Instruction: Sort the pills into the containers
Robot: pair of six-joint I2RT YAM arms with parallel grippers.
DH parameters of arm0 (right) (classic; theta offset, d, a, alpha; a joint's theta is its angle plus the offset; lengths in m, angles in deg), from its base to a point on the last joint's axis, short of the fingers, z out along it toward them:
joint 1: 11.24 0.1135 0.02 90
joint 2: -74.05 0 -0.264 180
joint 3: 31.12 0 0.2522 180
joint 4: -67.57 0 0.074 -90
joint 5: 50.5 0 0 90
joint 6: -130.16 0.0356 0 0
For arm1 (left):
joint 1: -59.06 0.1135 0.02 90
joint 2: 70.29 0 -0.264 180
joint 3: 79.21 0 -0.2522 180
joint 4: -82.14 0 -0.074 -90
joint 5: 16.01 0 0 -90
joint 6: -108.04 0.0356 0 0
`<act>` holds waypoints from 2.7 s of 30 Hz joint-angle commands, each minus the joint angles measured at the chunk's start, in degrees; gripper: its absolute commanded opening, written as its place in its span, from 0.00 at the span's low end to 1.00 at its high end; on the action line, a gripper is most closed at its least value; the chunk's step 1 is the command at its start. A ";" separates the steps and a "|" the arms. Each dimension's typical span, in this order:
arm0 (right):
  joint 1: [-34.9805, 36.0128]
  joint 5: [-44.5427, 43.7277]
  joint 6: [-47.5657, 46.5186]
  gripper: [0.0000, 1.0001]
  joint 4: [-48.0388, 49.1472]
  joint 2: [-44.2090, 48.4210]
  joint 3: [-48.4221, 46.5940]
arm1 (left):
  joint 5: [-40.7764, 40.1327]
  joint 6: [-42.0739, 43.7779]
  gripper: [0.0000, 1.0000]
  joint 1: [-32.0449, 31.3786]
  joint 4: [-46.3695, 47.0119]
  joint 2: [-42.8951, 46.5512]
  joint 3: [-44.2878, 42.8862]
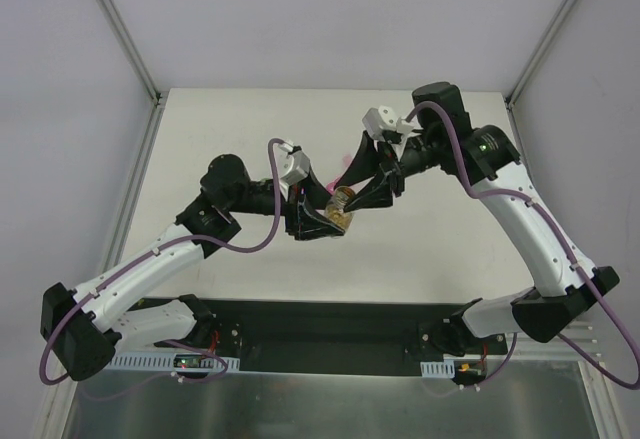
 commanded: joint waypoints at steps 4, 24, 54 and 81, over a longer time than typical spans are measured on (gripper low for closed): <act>1.69 -11.38 9.06 0.35 9.19 1.57 2.24 | -12.58 4.59 0.09 0.49 -1.80 3.71 -2.17; 4.06 -42.52 30.96 0.35 21.33 -4.06 3.65 | -50.92 13.73 0.09 -7.07 -4.53 1.34 -4.90; 0.45 1.79 1.78 0.96 3.93 0.69 -2.94 | -0.92 2.14 0.09 0.84 -3.39 2.92 -4.45; 3.97 -17.54 13.71 0.32 10.77 -0.01 -0.57 | -22.85 9.86 0.08 0.41 -13.23 4.85 -5.77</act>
